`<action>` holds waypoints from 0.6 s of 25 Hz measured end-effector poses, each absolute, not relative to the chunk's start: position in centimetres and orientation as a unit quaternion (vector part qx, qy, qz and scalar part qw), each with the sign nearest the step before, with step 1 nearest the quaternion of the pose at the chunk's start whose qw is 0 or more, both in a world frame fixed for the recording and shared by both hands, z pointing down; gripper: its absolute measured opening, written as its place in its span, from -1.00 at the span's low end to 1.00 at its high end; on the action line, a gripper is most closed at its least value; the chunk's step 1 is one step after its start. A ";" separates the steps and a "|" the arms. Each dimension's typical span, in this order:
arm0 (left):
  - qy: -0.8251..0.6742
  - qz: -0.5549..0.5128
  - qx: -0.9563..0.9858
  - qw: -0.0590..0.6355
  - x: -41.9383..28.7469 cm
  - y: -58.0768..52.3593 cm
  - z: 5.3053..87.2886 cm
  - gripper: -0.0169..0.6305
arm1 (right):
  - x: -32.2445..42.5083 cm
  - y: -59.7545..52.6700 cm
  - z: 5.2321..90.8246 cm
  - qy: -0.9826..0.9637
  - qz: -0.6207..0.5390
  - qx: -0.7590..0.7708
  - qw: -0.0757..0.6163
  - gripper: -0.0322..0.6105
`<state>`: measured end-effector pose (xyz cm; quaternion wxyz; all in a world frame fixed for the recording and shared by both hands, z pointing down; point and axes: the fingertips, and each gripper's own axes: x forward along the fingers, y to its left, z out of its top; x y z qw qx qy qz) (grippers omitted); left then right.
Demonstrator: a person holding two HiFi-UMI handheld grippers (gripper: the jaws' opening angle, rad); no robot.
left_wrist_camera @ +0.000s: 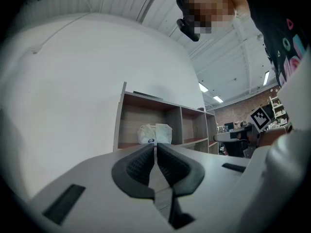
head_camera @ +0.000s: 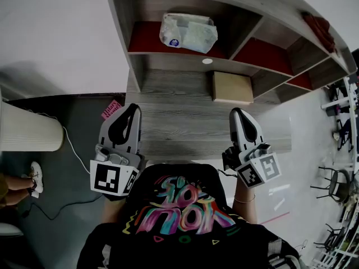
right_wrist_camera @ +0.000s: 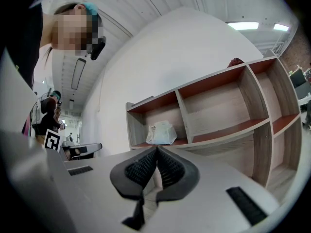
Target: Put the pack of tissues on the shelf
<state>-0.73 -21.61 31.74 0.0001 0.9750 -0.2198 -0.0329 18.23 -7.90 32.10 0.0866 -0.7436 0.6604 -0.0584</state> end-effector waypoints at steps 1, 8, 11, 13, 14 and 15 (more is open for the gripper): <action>-0.220 -0.032 0.975 0.000 -0.7 -21.7 31.8 -0.83 | 18.3 -8.0 32.0 0.660 -0.059 -0.744 0.091 -0.85; -0.220 -0.027 0.975 -0.004 -0.8 -22.2 31.8 -0.83 | 18.5 -8.4 32.1 0.657 -0.069 -0.743 0.107 -0.85; -0.218 -0.025 0.976 -0.002 -0.8 -22.4 31.9 -0.83 | 18.8 -8.4 32.3 0.655 -0.069 -0.745 0.103 -0.85; -0.218 -0.025 0.976 -0.001 -0.7 -22.6 31.9 -0.83 | 18.9 -8.5 32.3 0.654 -0.068 -0.747 0.100 -0.85; -0.219 -0.024 0.976 -0.001 -0.7 -22.7 32.0 -0.83 | 19.0 -8.6 32.2 0.654 -0.068 -0.747 0.101 -0.85; -0.219 -0.023 0.976 0.000 -0.7 -22.8 32.0 -0.83 | 19.0 -8.6 32.3 0.653 -0.067 -0.748 0.098 -0.85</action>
